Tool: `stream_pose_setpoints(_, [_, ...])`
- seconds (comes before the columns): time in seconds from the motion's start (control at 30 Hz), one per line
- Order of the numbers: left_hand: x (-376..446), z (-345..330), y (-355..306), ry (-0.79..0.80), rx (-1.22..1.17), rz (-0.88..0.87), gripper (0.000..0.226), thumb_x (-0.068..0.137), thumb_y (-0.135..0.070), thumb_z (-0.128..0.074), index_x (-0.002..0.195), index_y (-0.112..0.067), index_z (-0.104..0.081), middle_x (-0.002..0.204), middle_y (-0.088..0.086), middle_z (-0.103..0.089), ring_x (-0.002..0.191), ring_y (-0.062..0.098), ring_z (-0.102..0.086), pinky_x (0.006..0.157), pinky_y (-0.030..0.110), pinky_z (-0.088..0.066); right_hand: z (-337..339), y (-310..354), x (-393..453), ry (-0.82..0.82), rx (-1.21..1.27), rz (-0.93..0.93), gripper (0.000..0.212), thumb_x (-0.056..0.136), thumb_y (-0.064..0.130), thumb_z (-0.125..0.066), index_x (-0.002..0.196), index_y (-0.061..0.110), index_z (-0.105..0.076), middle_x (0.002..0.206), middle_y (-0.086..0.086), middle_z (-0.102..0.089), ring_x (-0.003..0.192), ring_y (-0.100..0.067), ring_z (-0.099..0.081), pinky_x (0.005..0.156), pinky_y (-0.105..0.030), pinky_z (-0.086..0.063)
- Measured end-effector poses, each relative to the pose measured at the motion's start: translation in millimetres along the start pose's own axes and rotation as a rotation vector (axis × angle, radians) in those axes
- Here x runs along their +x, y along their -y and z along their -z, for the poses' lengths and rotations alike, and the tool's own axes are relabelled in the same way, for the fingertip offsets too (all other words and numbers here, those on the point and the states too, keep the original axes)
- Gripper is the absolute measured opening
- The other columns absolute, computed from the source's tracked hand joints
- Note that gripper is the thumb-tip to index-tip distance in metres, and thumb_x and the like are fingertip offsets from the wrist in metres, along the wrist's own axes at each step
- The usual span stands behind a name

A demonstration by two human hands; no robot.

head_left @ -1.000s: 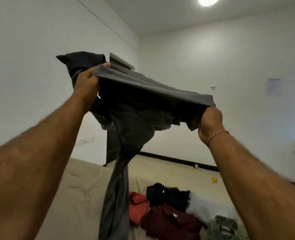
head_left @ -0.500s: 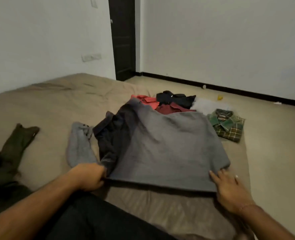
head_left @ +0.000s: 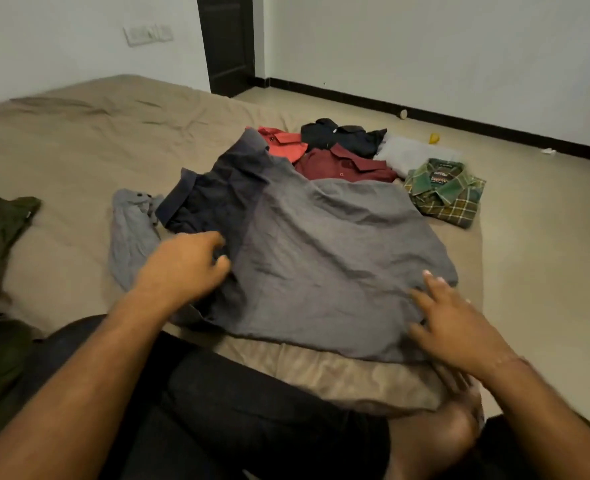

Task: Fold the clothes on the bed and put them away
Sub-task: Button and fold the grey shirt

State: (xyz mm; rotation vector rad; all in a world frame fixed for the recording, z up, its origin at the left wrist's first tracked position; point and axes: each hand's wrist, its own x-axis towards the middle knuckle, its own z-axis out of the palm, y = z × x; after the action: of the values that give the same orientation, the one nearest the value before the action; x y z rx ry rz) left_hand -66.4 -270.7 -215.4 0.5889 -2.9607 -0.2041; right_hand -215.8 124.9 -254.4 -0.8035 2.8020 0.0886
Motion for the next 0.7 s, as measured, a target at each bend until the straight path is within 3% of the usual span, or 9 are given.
stream_pose_setpoints(0.07, [15.9, -27.5, -50.6, -0.079, -0.303, -0.139, 0.043, 0.096, -0.038, -0.055, 0.131, -0.018, -0.067, 0.118, 0.008, -0.072, 0.110, 0.029, -0.067, 0.097, 0.041, -0.053, 4.4, 33.4, 35.9, -0.224, 0.306, 0.059, 0.059, 0.103, 0.040, -0.052, 0.156, 0.018, -0.040, 0.172, -0.008, -0.016, 0.156, -0.027, -0.022, 0.124, -0.042, -0.027])
stream_pose_setpoints(0.17, [44.3, -89.3, -103.6, 0.050, -0.311, -0.262, 0.067, 0.094, -0.050, -0.042, 0.149, -0.014, -0.053, 0.154, 0.014, -0.050, 0.143, 0.030, -0.046, 0.119, 0.044, -0.037, -13.7, 93.6, 87.1, -0.287, 0.407, 0.138, 0.063, 0.101, 0.046, -0.038, 0.155, 0.015, -0.041, 0.169, -0.011, -0.024, 0.155, -0.029, -0.027, 0.124, -0.048, -0.027])
stream_pose_setpoints(0.27, [57.4, -137.1, -76.7, 0.115, -0.127, -0.065, 0.074, 0.102, -0.055, -0.039, 0.165, -0.021, -0.021, 0.174, 0.010, -0.007, 0.161, 0.025, -0.005, 0.129, 0.052, -0.010, -63.1, 102.3, 109.9, -0.091, 0.224, 0.057, 0.067, 0.103, 0.060, -0.028, 0.163, 0.034, -0.019, 0.174, 0.003, -0.005, 0.160, -0.022, -0.005, 0.126, -0.059, -0.008])
stream_pose_setpoints(0.37, [61.3, -149.5, -14.7, 0.115, -0.348, 0.269, 0.078, 0.107, -0.051, -0.040, 0.167, -0.013, -0.006, 0.171, 0.015, 0.020, 0.157, 0.033, 0.023, 0.126, 0.043, 0.012, -85.9, 52.0, 106.8, -0.071, 0.138, -0.109, 0.079, 0.096, 0.076, -0.013, 0.165, 0.038, -0.004, 0.174, 0.005, 0.002, 0.160, -0.023, 0.004, 0.127, -0.055, 0.002])
stream_pose_setpoints(0.47, [67.5, -146.0, 18.4, 0.123, -0.225, 0.464, 0.078, 0.108, -0.053, -0.038, 0.166, -0.012, -0.007, 0.172, 0.018, 0.014, 0.158, 0.032, 0.018, 0.125, 0.041, 0.013, -87.8, 22.4, 105.6, -0.118, 0.096, -0.198, 0.082, 0.096, 0.077, -0.010, 0.165, 0.033, -0.009, 0.174, 0.002, -0.001, 0.160, -0.027, 0.003, 0.127, -0.055, 0.003])
stream_pose_setpoints(0.6, [70.5, -145.2, 16.2, 0.106, -0.117, 0.468, 0.080, 0.106, -0.056, -0.038, 0.166, -0.009, -0.012, 0.173, 0.018, 0.005, 0.160, 0.031, 0.010, 0.125, 0.043, 0.009, -85.9, 28.2, 104.2, -0.147, 0.108, -0.236, 0.081, 0.096, 0.076, -0.010, 0.165, 0.034, -0.010, 0.174, 0.001, -0.003, 0.160, -0.028, 0.002, 0.126, -0.057, 0.008])
stream_pose_setpoints(0.7, [67.2, -136.9, 10.6, 0.073, -0.106, 0.451, 0.080, 0.104, -0.051, -0.044, 0.165, -0.009, -0.015, 0.173, 0.020, 0.000, 0.160, 0.033, 0.006, 0.126, 0.055, 0.001, -82.5, 22.5, 100.8, -0.177, 0.198, -0.187, 0.073, 0.101, 0.068, -0.026, 0.163, 0.030, -0.021, 0.174, -0.002, -0.008, 0.160, -0.026, -0.003, 0.126, -0.055, 0.004])
